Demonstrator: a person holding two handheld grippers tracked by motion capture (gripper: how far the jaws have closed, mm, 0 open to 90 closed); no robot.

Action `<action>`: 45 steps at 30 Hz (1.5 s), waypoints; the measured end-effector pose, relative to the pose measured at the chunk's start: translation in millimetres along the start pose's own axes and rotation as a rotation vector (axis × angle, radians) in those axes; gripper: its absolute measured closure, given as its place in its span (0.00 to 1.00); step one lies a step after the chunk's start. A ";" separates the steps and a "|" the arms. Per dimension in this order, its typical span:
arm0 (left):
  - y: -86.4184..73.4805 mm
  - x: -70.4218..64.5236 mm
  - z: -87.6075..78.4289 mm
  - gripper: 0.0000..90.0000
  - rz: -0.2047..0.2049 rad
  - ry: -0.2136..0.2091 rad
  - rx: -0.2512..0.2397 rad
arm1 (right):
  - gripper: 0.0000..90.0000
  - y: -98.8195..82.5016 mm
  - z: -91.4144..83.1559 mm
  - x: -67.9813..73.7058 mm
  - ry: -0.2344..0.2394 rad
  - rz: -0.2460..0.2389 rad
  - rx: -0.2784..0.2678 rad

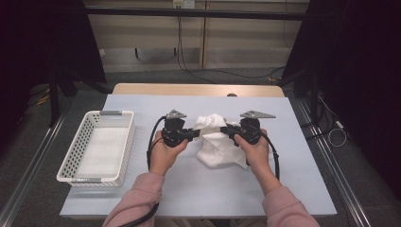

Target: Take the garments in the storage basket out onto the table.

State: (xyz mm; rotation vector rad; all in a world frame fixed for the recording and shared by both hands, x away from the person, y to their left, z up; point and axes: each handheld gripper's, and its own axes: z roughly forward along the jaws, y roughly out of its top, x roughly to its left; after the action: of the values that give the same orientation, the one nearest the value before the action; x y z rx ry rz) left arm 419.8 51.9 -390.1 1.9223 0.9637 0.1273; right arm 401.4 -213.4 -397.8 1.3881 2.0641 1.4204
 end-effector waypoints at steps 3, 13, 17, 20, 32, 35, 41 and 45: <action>-1.7 4.3 -2.1 0.92 0.002 0.018 0.020 | 0.89 0.3 -1.3 1.3 0.014 -0.024 0.013; -0.1 9.6 -3.9 0.92 -0.011 0.040 0.000 | 0.60 -0.3 -15.2 -4.8 -0.025 -0.049 0.022; -0.9 15.8 -2.5 0.92 -0.034 0.050 -0.015 | 0.63 -3.3 -24.4 -12.7 -0.043 -0.002 -0.022; 1.5 16.9 -5.3 0.92 -0.030 0.055 -0.013 | 0.65 -4.1 -28.8 -21.2 -0.116 -0.030 -0.007; 11.4 20.4 -13.7 0.92 -0.021 0.070 -0.046 | 1.00 -48.5 -2.3 -15.2 0.029 -0.031 0.267; 10.2 19.7 -14.0 0.92 -0.018 0.064 -0.046 | 0.86 -40.5 -7.7 -14.5 -0.033 -0.069 0.166; 4.4 20.3 -13.9 0.92 0.006 0.055 -0.021 | 0.54 -2.8 -13.4 -38.9 -0.142 -0.055 0.026; 3.6 18.6 -14.2 0.92 0.006 0.050 -0.025 | 0.33 11.6 4.6 -51.9 -0.142 -0.025 0.034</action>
State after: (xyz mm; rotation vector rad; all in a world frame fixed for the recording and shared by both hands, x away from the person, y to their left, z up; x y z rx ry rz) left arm 428.2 73.5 -384.9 1.9070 0.9850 0.1911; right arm 436.8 -252.8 -404.5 1.4281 2.0171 1.2438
